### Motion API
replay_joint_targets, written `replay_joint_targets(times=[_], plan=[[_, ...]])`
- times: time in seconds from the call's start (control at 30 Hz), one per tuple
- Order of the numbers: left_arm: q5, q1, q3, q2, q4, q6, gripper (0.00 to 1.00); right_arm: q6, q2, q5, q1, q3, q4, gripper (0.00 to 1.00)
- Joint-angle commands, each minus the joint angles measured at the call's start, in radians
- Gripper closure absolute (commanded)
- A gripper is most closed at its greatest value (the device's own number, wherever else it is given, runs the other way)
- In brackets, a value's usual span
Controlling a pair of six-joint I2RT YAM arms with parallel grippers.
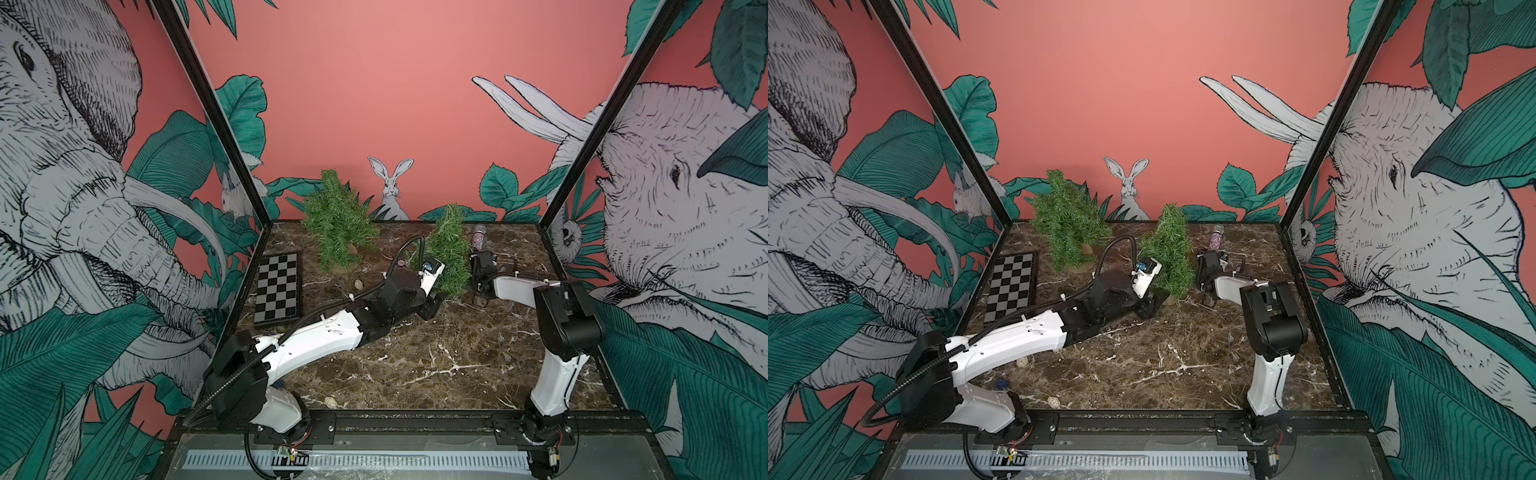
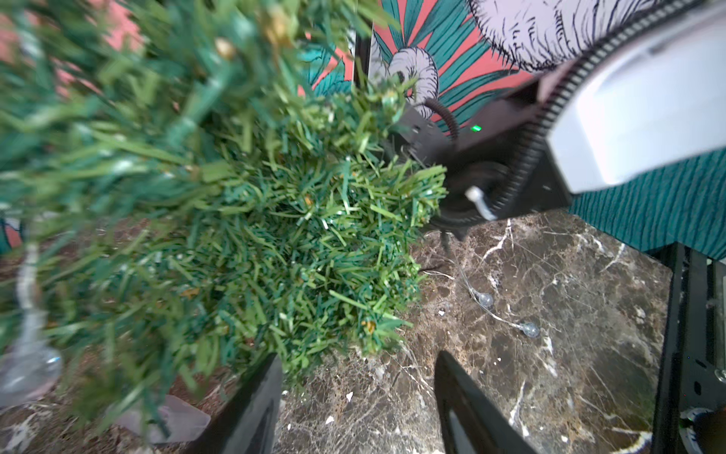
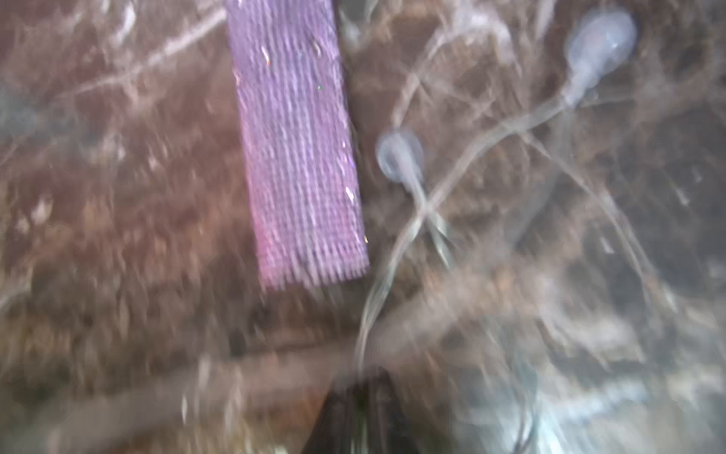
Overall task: Wrap string light around the christmas tree
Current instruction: Wrap the light string around the Christmas tree.
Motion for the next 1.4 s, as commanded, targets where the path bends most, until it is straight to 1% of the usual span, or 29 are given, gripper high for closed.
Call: replay_joint_targets(times=[0.0,0.13,0.27,0.4,0.5,0.6,0.63,0.7,0.8,0.97,1.03,1.13,1.23,1.37], plan=[[-0.015,0.012,0.032,-0.071,-0.086,0.011,0.38,-0.035,-0.182,-0.082,-0.001,-0.071,-0.059,0.94],[0.074,0.011,0.067,-0.087,-0.158,0.04,0.39,-0.087,-0.43,-0.175,-0.003,-0.15,-0.202,0.97],[0.166,-0.009,0.092,-0.084,-0.189,0.033,0.38,-0.102,-0.676,-0.239,-0.003,-0.171,-0.373,1.0],[0.155,-0.084,0.102,-0.089,-0.187,0.092,0.33,-0.1,-0.875,-0.297,-0.001,-0.141,-0.524,1.0],[0.157,-0.111,0.122,-0.063,-0.182,0.098,0.32,-0.145,-0.963,-0.292,-0.003,-0.049,-0.632,1.0],[0.176,-0.112,0.131,-0.041,-0.156,0.081,0.32,-0.227,-0.957,-0.224,-0.008,0.122,-0.771,1.0],[0.18,-0.112,0.131,-0.036,-0.139,0.077,0.31,-0.241,-0.947,-0.223,-0.009,0.181,-0.798,1.0],[0.203,-0.113,0.144,-0.028,-0.124,0.074,0.3,-0.246,-0.934,-0.268,-0.009,0.268,-0.814,1.0],[0.23,-0.121,0.165,-0.016,-0.096,0.076,0.28,-0.221,-0.933,-0.337,-0.008,0.359,-0.815,1.0],[0.225,-0.154,0.179,0.015,0.028,0.128,0.2,-0.144,-0.942,-0.462,-0.008,0.37,-0.761,1.0],[0.2,-0.153,0.182,0.044,0.092,0.136,0.13,-0.113,-0.944,-0.5,-0.008,0.361,-0.727,1.0],[0.2,-0.154,0.204,0.103,0.132,0.157,0.13,-0.069,-0.95,-0.538,-0.007,0.355,-0.676,1.0],[0.248,-0.155,0.231,0.168,0.176,0.138,0.13,-0.029,-0.956,-0.581,-0.006,0.345,-0.631,1.0],[0.26,-0.157,0.232,0.218,0.269,0.123,0.14,0.01,-0.968,-0.615,-0.005,0.325,-0.587,1.0]])
